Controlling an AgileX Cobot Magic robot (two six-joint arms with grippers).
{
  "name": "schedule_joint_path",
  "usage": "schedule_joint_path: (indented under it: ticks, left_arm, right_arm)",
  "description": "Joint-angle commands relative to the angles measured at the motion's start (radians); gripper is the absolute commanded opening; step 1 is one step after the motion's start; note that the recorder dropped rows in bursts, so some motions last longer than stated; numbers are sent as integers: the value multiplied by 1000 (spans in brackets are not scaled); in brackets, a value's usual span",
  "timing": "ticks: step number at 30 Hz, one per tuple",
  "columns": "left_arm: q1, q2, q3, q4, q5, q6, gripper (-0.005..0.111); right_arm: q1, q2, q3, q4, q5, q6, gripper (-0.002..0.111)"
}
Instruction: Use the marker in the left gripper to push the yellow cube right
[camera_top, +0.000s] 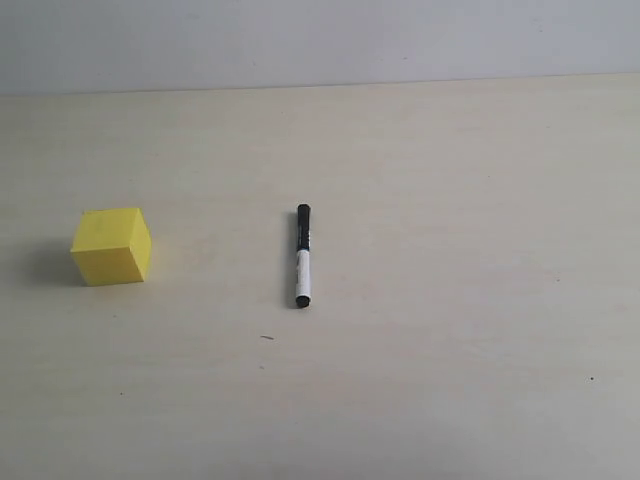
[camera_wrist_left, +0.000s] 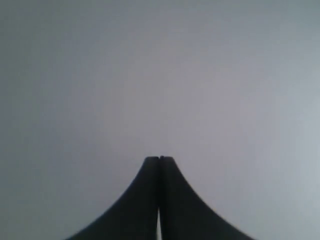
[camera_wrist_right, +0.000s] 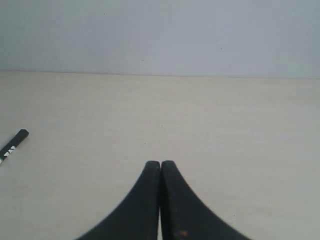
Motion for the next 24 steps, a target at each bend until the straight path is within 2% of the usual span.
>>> schedule_joint_path:
  ticks: [1,2,3,4,5,6,7,8,9,13,17,20,24]
  left_arm:
    - [-74,471,-414,34,929,128,0]
    - [-130,609,-498,-54,1129,277,0]
    - [-167,681,-534,-107,1208,347,0]
    - [-256,798,-582,-170,1310,405,0]
    - [-306,858,-602,-172,1350,402,0]
    - [-400,960,-634,-151,1396,376,0]
    - [-492,1068,-661,-101,1417,309,0]
    - [-543,1122,-677,-61,1424,269,0]
    - [-632,1215,-706,8,1430,199,0]
    - [-802,1462,-855,11,1425,107,0]
    - [-860,1558,-955,11,1438,45,0]
    - [-864,1615,-1007,4,1450,2,1]
    - [-852,1652,-1029,-3,1450,-51,13]
  right_arm:
    - [-5,-6,5,-4,-16,3,0]
    - [-5,-6,5,-4,-16,3,0]
    - [-5,-6,5,-4,-16,3,0]
    - [-5,-6,5,-4,-16,3,0]
    - [-5,-6,5,-4,-16,3,0]
    - [-5,-6,5,-4,-16,3,0]
    - [-5,-6,5,-4,-16,3,0]
    - [-5,-6,5,-4,-16,3,0]
    - [-5,-6,5,-4,-16,3,0]
    - [-5,-6,5,-4,-9,3,0]
    - [-5,-6,5,-4,-9,3,0]
    - [-5,-6,5,-4,-9,3,0]
    - [-5,-6,5,-4,-9,3,0]
